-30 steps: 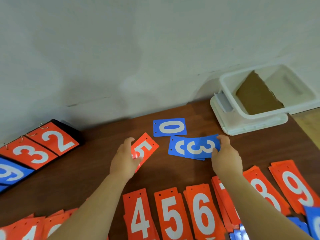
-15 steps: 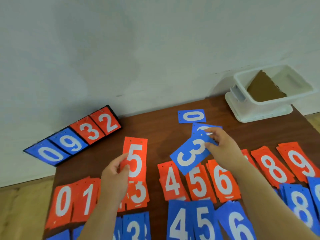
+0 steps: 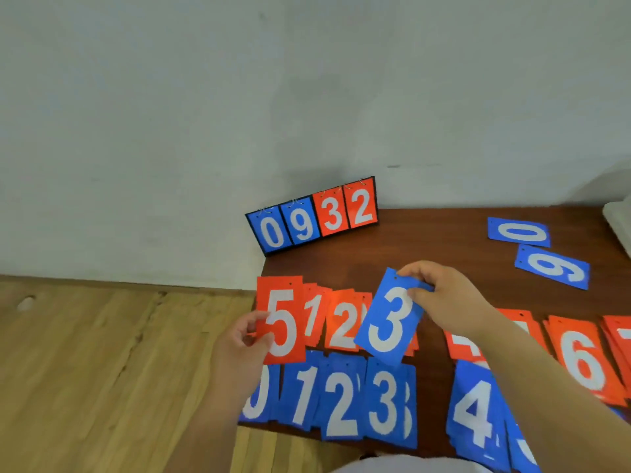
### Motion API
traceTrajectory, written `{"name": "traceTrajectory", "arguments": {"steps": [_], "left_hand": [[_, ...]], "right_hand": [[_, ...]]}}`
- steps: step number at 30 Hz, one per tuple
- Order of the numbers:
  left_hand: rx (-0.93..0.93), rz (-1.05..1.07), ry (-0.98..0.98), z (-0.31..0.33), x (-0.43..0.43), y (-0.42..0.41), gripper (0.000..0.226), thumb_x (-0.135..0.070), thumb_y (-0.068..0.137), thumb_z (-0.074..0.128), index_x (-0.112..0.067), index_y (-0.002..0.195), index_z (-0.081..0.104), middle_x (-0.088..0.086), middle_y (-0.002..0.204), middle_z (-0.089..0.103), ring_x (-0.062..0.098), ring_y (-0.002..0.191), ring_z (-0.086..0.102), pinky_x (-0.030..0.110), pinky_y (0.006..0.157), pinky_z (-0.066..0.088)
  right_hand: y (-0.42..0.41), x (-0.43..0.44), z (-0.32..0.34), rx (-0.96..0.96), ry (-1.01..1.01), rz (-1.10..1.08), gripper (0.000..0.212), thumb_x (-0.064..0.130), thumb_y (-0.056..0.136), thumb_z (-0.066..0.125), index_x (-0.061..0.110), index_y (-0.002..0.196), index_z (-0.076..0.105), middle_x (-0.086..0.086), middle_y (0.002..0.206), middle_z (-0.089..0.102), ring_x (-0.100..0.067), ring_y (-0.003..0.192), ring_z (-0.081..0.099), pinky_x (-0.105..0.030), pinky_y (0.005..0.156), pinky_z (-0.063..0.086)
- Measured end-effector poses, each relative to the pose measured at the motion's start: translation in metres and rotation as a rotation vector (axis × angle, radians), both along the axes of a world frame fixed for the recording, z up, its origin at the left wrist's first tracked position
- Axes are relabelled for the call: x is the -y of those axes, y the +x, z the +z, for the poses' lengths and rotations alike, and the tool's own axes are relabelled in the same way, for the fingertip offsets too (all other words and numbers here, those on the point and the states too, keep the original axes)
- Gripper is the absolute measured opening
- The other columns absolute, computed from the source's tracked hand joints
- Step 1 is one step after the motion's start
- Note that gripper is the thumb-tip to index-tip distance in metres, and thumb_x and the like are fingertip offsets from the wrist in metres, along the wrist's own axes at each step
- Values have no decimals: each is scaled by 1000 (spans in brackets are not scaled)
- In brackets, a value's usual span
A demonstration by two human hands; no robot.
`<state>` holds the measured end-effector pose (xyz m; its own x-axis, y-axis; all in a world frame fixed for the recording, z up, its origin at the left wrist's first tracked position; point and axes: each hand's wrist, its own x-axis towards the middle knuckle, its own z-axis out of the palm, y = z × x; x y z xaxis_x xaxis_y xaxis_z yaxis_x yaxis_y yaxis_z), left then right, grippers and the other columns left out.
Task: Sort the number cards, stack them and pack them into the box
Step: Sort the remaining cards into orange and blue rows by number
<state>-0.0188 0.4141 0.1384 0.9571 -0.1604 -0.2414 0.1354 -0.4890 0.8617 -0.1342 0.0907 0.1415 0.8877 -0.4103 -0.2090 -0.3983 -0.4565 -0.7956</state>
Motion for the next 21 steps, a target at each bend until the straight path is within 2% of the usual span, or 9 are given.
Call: {"name": "traceTrajectory", "arguments": {"steps": [3,9,12,16,18,19,21], "left_hand": [[-30,53,-22,0,-29,0,27,-19,94,72,-43,102,64,-8,108,72,21,96,73,41,74,65],[-59,59,2,-7,-49,3,24,-25,94,73,-43,102,61,-9,107,73,19,93,74,37,69,65],[-80,31,15,-14,-49,2,24,-25,93,74,-42,101,60,-8,109,71,20,96,73,36,70,65],[-70,-25,25,-22,-43,5,26,-22,95,72,-43,100,60,-9,112,69,17,101,70,33,73,64],[-74,-59,34,-30,-37,7,26,-21,95,71,-42,106,62,-9,116,67,17,106,68,29,74,63],[-75,-81,37,-34,-33,7,26,-20,95,71,-40,110,63,-9,118,66,17,108,66,26,74,61],[-83,-122,56,-42,-25,5,27,-21,95,71,-39,114,63,-12,120,63,15,110,64,18,68,57]], "right_hand": [[15,-20,4,-4,-21,32,31,13,98,60,42,109,57,10,114,65,-12,97,66,-28,77,56],[28,-41,7,-39,-54,70,29,16,99,61,42,109,56,13,112,63,-8,95,67,-26,72,59],[28,-44,5,-50,-39,53,29,15,99,61,41,111,58,12,113,65,-9,94,68,-30,76,61],[19,-41,-4,-84,-62,60,32,13,99,60,37,121,60,10,122,61,-7,103,62,-22,81,49],[8,-39,-16,-167,-93,130,37,10,98,59,40,120,59,9,121,60,-12,95,64,-23,75,51],[1,-38,-27,-224,-103,175,40,8,96,58,40,121,58,7,123,60,-17,97,66,-29,77,54],[-15,-42,-56,-350,-109,245,44,7,96,55,36,129,58,1,136,59,-22,117,61,-33,88,53]]}}
